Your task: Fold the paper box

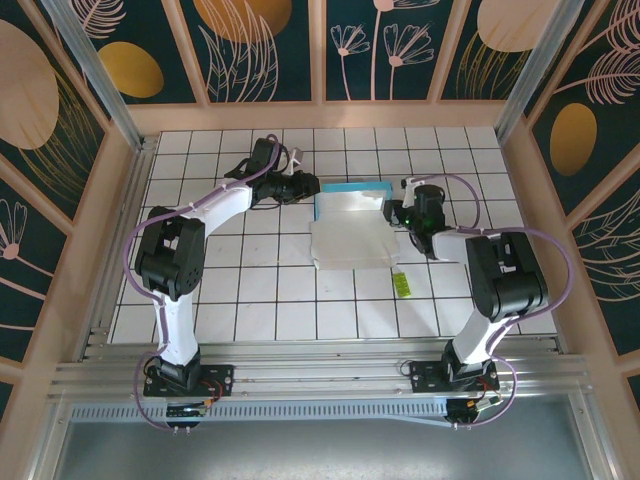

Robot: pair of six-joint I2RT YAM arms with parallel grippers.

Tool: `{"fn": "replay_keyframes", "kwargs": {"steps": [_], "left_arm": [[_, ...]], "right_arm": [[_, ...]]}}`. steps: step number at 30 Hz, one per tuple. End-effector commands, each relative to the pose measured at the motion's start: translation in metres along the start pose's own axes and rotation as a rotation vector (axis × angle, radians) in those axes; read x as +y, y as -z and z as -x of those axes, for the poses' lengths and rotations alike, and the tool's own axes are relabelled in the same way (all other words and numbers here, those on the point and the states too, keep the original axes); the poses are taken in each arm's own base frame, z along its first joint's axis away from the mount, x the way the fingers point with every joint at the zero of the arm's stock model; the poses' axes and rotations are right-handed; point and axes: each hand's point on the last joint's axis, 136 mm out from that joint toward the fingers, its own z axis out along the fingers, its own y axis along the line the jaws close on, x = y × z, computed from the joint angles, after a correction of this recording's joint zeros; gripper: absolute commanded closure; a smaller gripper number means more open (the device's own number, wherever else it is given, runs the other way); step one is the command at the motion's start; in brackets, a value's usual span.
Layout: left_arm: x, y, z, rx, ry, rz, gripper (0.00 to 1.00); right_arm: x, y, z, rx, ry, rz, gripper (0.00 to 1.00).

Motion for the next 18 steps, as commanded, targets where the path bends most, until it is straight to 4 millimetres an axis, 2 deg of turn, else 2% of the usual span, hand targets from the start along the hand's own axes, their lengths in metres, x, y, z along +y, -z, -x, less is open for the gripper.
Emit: {"fn": "replay_keyframes", "kwargs": {"steps": [1,6,12,15,18], "left_arm": [[-0.001,-0.005,-0.008,0.032,0.018,-0.012,0.71],[-0.005,-0.002,-0.007,0.027,0.014,-0.017,0.7],[-0.006,0.001,-0.006,0.019,0.008,-0.014,0.68],[-0.019,0.013,0.001,-0.016,-0.026,-0.03,0.63],[-0.039,0.036,0.013,-0.087,-0.088,-0.037,0.56]], "right_arm": [[0.009,-0.009,0.021,-0.056,0.017,0.017,0.73],[0.01,-0.019,0.023,-0.044,0.045,0.003,0.75],[0.008,-0.021,0.028,-0.043,0.066,-0.01,0.95],[0.013,-0.018,0.035,-0.05,0.084,0.007,0.99],[0.018,-0.009,0.052,-0.058,0.154,0.008,0.99]]}}
